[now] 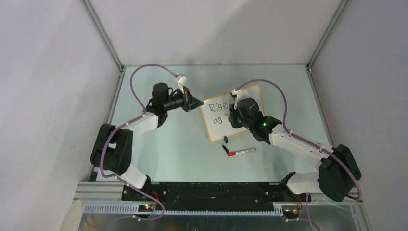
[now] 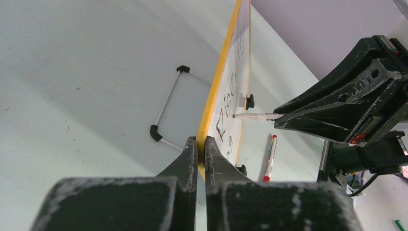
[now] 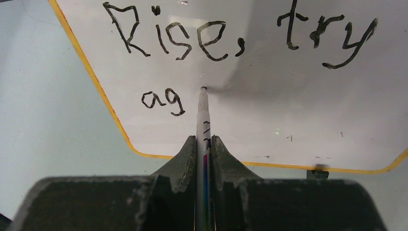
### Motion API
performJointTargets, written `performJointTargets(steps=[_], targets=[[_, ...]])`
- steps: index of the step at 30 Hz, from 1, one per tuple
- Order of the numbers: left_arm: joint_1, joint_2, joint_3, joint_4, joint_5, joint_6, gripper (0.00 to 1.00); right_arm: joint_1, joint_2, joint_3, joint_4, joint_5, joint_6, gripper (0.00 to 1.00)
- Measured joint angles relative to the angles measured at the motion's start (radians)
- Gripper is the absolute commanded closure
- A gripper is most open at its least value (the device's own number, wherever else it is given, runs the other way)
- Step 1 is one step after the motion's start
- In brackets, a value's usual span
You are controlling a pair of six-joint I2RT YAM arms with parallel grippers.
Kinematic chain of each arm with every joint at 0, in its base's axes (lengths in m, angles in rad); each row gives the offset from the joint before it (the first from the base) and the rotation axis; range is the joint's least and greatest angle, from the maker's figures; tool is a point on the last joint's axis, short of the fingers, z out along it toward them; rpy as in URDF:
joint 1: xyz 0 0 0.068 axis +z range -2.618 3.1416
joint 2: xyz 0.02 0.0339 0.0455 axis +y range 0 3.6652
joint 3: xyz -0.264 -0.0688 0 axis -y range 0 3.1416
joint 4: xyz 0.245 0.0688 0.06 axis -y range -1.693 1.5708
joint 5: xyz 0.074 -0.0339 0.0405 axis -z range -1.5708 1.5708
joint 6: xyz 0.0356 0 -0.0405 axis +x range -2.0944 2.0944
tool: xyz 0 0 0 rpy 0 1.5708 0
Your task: Write a sentence on the whiteboard
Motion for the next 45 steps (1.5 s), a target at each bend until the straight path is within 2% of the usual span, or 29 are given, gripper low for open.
performJointTargets(steps=[45], targets=[[-0.001, 0.0, 0.005, -0.011, 0.001, 0.001, 0.98, 0.011, 0.008, 0.0, -0.03, -0.028, -0.001, 1.0]])
